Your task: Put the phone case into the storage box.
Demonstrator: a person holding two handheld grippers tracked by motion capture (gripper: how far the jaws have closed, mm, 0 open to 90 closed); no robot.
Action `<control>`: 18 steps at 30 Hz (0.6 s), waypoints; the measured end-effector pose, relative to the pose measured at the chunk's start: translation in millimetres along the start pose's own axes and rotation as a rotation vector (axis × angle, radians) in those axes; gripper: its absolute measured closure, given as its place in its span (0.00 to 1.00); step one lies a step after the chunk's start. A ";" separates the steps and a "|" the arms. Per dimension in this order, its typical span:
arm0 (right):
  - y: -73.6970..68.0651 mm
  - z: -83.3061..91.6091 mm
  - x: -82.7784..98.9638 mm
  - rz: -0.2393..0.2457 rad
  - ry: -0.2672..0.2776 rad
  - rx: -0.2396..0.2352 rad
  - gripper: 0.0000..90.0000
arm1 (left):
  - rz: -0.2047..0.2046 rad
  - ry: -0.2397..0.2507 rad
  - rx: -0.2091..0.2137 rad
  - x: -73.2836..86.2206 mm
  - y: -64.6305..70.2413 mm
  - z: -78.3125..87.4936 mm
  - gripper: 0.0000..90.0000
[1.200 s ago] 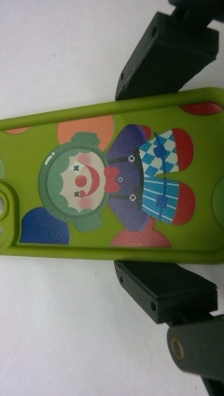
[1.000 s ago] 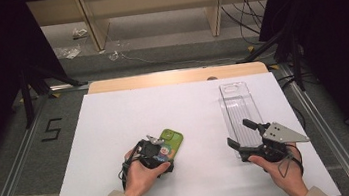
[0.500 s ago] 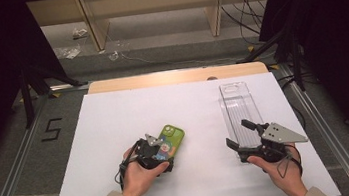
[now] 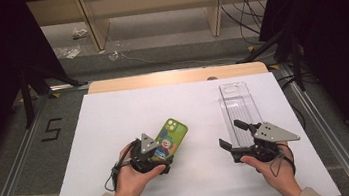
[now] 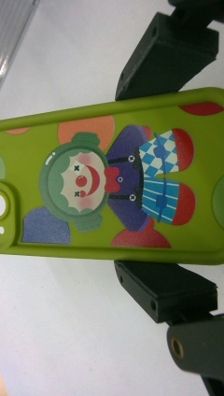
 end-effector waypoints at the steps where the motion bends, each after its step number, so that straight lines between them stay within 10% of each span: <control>1: -1.1 -1.6 -0.3 -0.003 0.002 -0.004 0.19 | -0.004 0.004 0.000 0.2 0.1 1.0 0.18; 18: -24.1 -38.9 -6.2 -0.017 -0.035 -0.062 0.19 | -0.084 0.090 0.024 4.7 3.6 14.1 0.18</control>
Point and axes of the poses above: each handheld gripper's, and its own axes: z roughly backward along the jaws, x roughly out of its underside, y roughly to its right, the point moved 1 cm from there along -z, roughly forward along the jaws, and after that the axes turned 15 degrees about -z, right-handed, at the moved point
